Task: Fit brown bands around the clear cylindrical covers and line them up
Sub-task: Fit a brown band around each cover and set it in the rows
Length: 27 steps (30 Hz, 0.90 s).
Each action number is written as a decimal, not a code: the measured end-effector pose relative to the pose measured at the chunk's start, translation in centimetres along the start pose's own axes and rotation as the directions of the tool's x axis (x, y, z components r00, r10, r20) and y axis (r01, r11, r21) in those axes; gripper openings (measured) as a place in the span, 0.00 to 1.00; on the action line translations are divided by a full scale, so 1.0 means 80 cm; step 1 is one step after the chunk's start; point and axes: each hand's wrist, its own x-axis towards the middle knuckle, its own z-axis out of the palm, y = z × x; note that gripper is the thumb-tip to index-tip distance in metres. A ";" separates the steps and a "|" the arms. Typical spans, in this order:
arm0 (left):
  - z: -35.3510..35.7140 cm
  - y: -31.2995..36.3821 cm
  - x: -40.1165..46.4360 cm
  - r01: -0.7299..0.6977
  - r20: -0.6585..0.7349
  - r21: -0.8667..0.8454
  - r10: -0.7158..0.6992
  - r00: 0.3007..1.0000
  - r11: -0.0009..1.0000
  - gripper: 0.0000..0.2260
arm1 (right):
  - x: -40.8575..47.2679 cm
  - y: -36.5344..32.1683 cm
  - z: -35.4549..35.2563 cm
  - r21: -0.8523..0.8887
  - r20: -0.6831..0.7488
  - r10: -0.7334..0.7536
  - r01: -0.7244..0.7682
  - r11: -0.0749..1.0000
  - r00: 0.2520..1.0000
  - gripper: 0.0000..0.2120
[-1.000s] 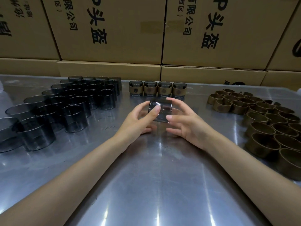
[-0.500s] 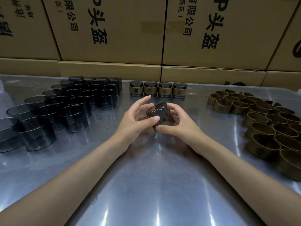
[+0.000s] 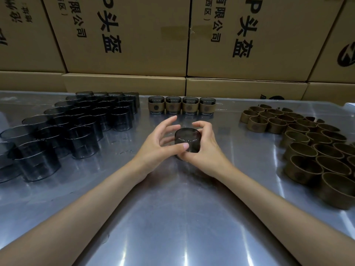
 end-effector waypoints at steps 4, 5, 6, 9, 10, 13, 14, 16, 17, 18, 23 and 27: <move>-0.002 0.000 0.003 0.042 -0.032 -0.057 -0.044 0.999 0.997 0.30 | 0.000 -0.009 -0.015 0.044 -0.234 -0.035 0.046 0.998 0.972 0.20; -0.003 -0.001 0.004 0.060 -0.042 -0.077 -0.064 0.997 0.995 0.28 | 0.003 -0.009 -0.027 -0.054 -0.297 -0.038 0.023 0.998 0.954 0.18; -0.004 -0.002 0.005 0.074 -0.045 -0.091 -0.078 0.996 0.993 0.27 | 0.006 -0.007 -0.041 -0.214 -0.326 -0.029 -0.044 0.976 0.945 0.16; -0.007 -0.004 0.006 0.087 -0.034 -0.090 -0.090 0.995 0.992 0.25 | 0.021 0.005 -0.095 -0.646 -0.340 0.140 -0.339 0.684 0.930 0.21; -0.007 -0.005 0.006 0.086 -0.029 -0.083 -0.089 0.996 0.993 0.26 | 0.024 0.008 -0.113 -0.694 -0.378 0.202 -0.420 0.584 0.904 0.23; -0.008 -0.004 0.006 0.095 -0.022 -0.071 -0.096 0.995 0.993 0.26 | 0.027 0.018 -0.158 -0.717 -0.459 0.405 -0.599 0.356 0.790 0.29; -0.008 -0.004 0.006 0.100 -0.023 -0.069 -0.102 0.995 0.993 0.24 | 0.025 0.022 -0.167 -0.722 -0.457 0.483 -0.628 0.288 0.747 0.30; -0.007 -0.004 0.006 0.106 -0.023 -0.066 -0.108 0.994 0.992 0.22 | 0.019 0.031 -0.175 -0.739 -0.433 0.606 -0.648 0.186 0.667 0.30; -0.007 -0.004 0.006 0.105 -0.023 -0.064 -0.107 0.994 0.992 0.22 | 0.017 0.034 -0.175 -0.749 -0.422 0.640 -0.645 0.153 0.642 0.28; -0.007 -0.003 0.006 0.105 -0.024 -0.063 -0.107 0.994 0.993 0.22 | 0.016 0.038 -0.174 -0.761 -0.417 0.649 -0.635 0.133 0.636 0.26; -0.007 -0.003 0.006 0.104 -0.028 -0.066 -0.106 0.994 0.992 0.21 | 0.018 0.032 -0.154 -0.802 -0.380 0.476 -0.539 0.257 0.793 0.12; -0.006 -0.003 0.005 0.093 -0.032 -0.069 -0.095 0.995 0.993 0.21 | 0.017 0.016 -0.115 -0.816 -0.278 0.320 -0.398 0.418 0.906 0.13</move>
